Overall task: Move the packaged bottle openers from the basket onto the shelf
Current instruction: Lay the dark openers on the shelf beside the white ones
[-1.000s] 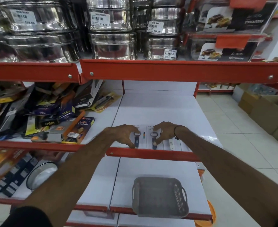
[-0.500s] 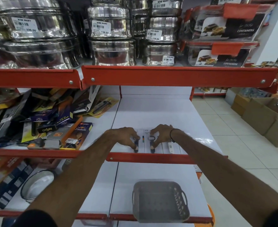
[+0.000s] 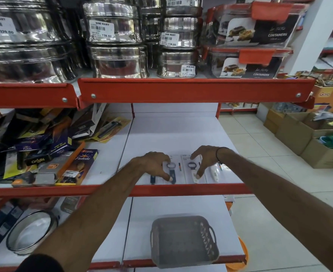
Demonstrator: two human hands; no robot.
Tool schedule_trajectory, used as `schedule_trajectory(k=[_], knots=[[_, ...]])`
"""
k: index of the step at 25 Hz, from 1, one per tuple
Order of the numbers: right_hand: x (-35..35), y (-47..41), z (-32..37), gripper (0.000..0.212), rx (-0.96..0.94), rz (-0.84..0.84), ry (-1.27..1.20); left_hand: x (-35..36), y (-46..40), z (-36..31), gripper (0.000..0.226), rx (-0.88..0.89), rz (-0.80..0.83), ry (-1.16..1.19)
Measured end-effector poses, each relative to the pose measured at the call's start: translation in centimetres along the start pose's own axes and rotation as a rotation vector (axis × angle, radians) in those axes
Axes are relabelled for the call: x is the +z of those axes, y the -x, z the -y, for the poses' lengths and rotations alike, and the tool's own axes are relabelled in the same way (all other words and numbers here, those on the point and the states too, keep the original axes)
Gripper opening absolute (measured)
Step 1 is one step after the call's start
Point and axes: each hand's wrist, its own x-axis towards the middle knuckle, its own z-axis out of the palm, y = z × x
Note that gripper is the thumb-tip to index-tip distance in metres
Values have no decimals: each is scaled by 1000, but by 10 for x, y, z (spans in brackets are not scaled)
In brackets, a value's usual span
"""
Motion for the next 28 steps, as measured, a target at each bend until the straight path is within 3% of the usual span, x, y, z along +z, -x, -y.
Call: schedule_trajectory(k=[6,13,16,22,28], knots=[[13,-10,-1,93,-20,-59,36,2,-1,-2,85,10,2,33],[7,-1,-4,97,-32,-53,34,-11,-10,-12,84,-8,52,-89],[-9,12,-21,101,4,-74,-6,-13,-16,-21,82,14,-36,-21],[-3,26,-55,95,87,-28,95,3,-27,-59,90,126,-59,-82],[11,20,-55,89,8,-87,51,13,-31,-64,82,110,-48,-125]])
